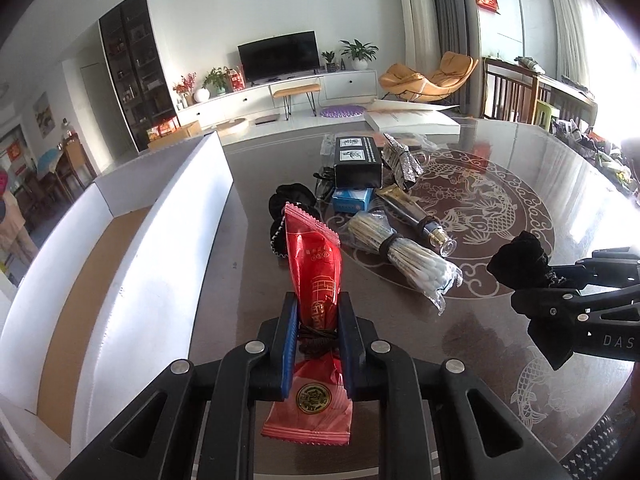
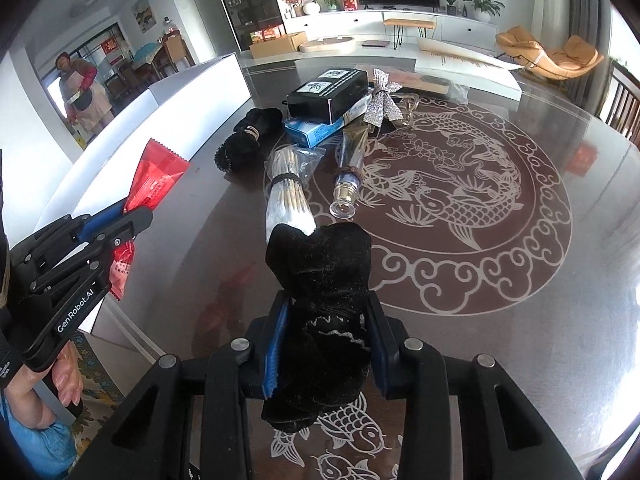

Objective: Organize objects
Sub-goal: 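Grasp the red snack bag with the left tool while the right tool grasps the black glove, then carry the bag and glove into the enclosure and release both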

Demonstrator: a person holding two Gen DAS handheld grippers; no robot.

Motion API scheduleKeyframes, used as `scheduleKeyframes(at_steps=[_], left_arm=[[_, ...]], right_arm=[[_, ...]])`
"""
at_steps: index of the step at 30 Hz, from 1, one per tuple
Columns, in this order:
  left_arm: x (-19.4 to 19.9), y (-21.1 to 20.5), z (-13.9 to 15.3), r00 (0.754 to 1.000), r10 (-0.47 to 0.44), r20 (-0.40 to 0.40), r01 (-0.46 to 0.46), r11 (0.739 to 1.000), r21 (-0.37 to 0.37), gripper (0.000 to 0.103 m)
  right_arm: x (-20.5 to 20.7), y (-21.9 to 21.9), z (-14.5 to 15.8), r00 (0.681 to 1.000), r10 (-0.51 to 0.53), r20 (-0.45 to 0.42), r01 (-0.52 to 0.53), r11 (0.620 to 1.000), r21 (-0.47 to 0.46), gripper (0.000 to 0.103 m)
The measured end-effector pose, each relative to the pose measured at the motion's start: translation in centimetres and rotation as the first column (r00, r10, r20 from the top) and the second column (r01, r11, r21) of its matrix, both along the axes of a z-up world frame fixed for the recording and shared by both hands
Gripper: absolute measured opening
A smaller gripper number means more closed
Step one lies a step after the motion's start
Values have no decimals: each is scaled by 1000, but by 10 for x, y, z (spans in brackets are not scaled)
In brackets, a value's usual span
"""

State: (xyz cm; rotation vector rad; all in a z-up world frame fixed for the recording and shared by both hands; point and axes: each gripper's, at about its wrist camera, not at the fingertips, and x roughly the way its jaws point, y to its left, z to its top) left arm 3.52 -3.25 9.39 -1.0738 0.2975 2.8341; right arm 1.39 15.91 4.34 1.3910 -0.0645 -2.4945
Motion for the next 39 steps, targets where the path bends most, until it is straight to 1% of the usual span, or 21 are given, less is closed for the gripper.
scheduleKeyframes(at_steps=[5, 10, 15, 19, 23, 28, 30, 35, 36, 37, 38, 39], left_arm=[[7, -14, 14, 1000, 16, -10, -16, 1000, 13, 18], [14, -40, 38, 998, 51, -47, -51, 999, 16, 18], [21, -85, 60, 987, 134, -85, -135, 991, -8, 18], [23, -131, 68, 970, 224, -98, -228, 973, -31, 18], [22, -177, 64, 946, 316, -77, -320, 946, -46, 18], [20, -218, 51, 918, 395, -40, -397, 915, -74, 18], [16, -231, 42, 908, 418, -20, -418, 905, -78, 18], [12, -251, 21, 892, 451, 25, -448, 891, -73, 18], [13, -253, 17, 888, 457, 38, -454, 888, -74, 20], [15, -255, 15, 884, 464, 52, -460, 885, -75, 22], [15, -256, 12, 882, 466, 70, -461, 884, -75, 28], [18, -256, 10, 877, 473, 85, -467, 880, -84, 51]], right_arm=[[0, -14, 5, 1000, 28, 2, -28, 999, -27, 37], [-2, -45, 19, 996, 93, -13, -94, 993, -68, 37], [-6, -95, 44, 981, 186, -55, -192, 972, -138, 37], [-14, -148, 70, 958, 259, -123, -278, 944, -177, 37], [-21, -201, 88, 928, 331, -171, -361, 913, -190, 37], [-28, -253, 93, 895, 397, -204, -433, 882, -183, 37], [-33, -266, 89, 890, 410, -198, -444, 879, -176, 37], [-44, -283, 75, 896, 409, -172, -436, 882, -176, 37], [-46, -286, 72, 898, 407, -168, -434, 884, -174, 38], [-46, -288, 71, 898, 407, -166, -432, 886, -167, 41], [-47, -291, 69, 901, 402, -162, -425, 892, -152, 46], [-50, -293, 66, 905, 397, -149, -417, 898, -140, 67]])
